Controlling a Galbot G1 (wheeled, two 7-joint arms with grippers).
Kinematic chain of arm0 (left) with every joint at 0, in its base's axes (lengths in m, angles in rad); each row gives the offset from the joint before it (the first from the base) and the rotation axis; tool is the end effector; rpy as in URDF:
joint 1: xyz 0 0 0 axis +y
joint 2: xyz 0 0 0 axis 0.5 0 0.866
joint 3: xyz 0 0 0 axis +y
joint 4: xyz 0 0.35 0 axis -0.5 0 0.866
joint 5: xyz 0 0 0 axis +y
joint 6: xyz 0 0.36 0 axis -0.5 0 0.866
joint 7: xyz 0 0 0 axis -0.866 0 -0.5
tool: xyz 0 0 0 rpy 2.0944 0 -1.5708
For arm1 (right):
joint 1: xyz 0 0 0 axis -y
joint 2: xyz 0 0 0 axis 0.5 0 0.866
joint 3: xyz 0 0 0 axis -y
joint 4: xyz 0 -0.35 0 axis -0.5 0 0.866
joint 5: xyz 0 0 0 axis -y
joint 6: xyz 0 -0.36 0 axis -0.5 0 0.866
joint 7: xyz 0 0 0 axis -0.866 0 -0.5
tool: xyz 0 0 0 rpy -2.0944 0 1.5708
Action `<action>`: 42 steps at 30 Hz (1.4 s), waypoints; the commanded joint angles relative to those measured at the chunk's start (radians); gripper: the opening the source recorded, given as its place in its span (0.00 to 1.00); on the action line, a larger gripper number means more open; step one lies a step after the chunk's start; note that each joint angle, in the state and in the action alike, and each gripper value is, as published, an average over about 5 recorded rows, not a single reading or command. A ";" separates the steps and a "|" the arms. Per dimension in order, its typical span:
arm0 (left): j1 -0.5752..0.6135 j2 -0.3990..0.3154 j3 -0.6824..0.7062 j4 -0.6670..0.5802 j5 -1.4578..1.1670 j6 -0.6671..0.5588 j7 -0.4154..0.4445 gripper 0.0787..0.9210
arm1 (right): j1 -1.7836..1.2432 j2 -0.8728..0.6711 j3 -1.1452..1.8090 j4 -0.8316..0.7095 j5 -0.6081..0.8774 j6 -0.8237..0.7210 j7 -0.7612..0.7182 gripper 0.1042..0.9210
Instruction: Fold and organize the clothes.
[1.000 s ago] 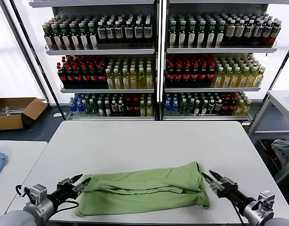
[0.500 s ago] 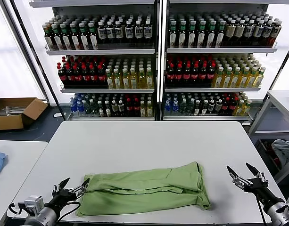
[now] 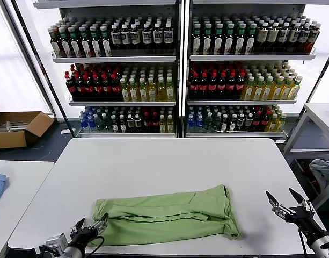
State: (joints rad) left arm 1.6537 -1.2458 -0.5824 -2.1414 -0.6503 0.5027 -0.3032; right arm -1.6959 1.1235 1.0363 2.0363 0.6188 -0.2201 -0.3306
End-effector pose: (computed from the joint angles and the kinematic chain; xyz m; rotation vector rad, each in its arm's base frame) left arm 0.1677 0.0665 -0.2888 0.1184 -2.5202 0.2898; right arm 0.1620 -0.2238 -0.2503 0.1840 -2.9206 -0.0549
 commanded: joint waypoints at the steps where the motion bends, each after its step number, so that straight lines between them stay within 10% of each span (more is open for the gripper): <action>1: 0.008 -0.063 0.055 0.014 0.021 -0.010 -0.065 0.88 | -0.007 0.006 0.011 -0.005 -0.005 0.013 -0.007 0.88; 26: 0.011 -0.055 0.021 0.005 0.091 -0.048 0.076 0.09 | 0.017 0.007 0.008 -0.003 -0.001 0.005 -0.006 0.88; 42: -0.077 0.345 -0.518 0.169 -0.136 0.004 0.293 0.03 | 0.031 -0.001 0.005 -0.005 0.015 0.004 -0.006 0.88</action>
State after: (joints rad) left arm 1.6150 -1.1680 -0.7686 -2.1102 -0.6658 0.4936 -0.1405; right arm -1.6668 1.1229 1.0427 2.0305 0.6320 -0.2160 -0.3362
